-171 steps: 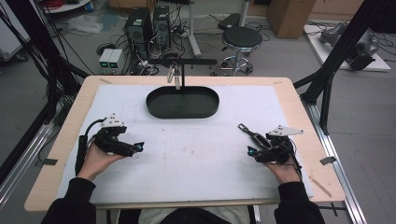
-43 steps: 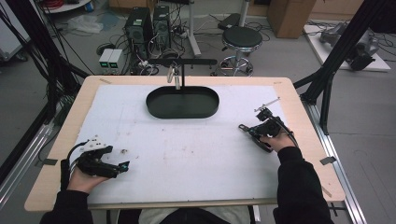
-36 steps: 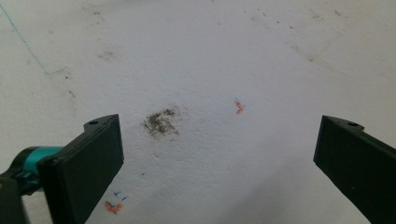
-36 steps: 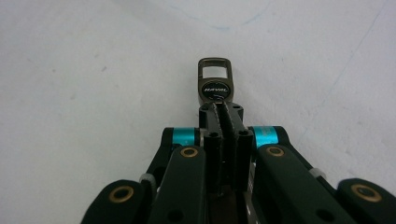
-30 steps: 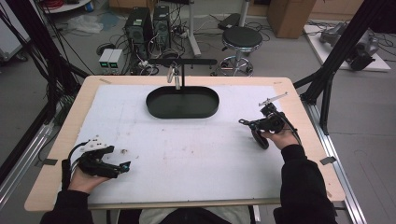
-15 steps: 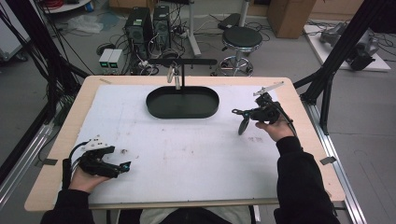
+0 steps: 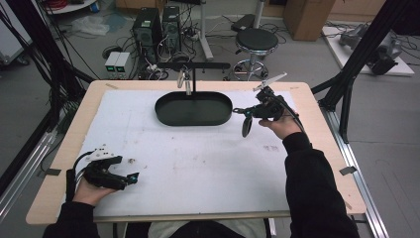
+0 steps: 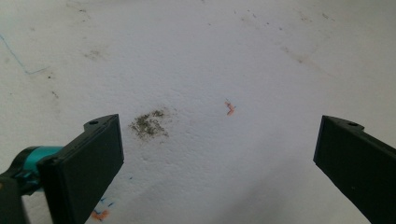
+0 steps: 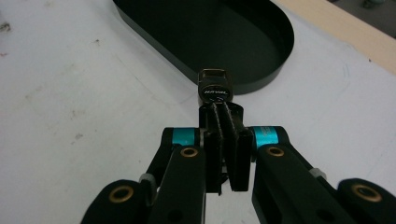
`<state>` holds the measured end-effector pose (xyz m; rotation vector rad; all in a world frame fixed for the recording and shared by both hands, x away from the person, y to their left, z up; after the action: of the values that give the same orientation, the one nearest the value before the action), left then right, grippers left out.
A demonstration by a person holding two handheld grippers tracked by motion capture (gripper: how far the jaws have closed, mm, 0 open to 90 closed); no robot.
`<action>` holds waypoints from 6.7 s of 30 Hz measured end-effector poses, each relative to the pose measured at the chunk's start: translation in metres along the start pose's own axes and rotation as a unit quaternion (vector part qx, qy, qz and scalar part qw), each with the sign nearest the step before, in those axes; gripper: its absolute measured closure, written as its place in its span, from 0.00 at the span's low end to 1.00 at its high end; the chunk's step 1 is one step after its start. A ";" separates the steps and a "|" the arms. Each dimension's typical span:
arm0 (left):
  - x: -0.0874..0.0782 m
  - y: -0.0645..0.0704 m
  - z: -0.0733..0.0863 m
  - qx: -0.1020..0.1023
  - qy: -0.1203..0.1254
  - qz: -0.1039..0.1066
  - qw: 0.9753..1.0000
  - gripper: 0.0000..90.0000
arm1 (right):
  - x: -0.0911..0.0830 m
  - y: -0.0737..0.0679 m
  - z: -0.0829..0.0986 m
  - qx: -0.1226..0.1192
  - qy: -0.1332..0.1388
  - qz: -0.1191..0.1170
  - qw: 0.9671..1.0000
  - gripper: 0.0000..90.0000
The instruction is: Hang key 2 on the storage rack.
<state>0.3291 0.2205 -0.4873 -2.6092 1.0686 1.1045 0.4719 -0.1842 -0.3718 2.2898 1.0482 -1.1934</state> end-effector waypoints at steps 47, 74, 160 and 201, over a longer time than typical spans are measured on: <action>-0.006 0.002 -0.002 0.006 0.022 -0.001 1.000 0.02 | -0.007 0.023 -0.105 0.004 0.067 0.039 0.997 0.97; -0.006 0.002 -0.001 0.016 0.025 -0.004 1.000 0.02 | 0.034 0.043 -0.105 0.046 0.038 0.075 0.995 0.97; -0.004 0.000 -0.002 0.021 0.020 -0.005 1.000 0.02 | 0.009 0.045 0.037 0.117 0.093 0.074 0.986 0.01; -0.004 0.000 -0.001 0.012 0.015 -0.001 1.000 0.02 | 0.011 0.011 0.135 0.131 0.112 0.031 0.985 0.01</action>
<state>0.3280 0.2224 -0.4839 -2.6158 1.0797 1.0473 0.4097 -0.2675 -0.4600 2.6904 0.9316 -1.1268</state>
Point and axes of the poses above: each handheld gripper's, and its own axes: x roughly forward along the jaws, z roughly out of its underside, y roughly to its right, the point moved 8 cm from there along x, roughly forward along the jaws, and after that the axes turned 6 degrees about -y, right-handed, at the moved point
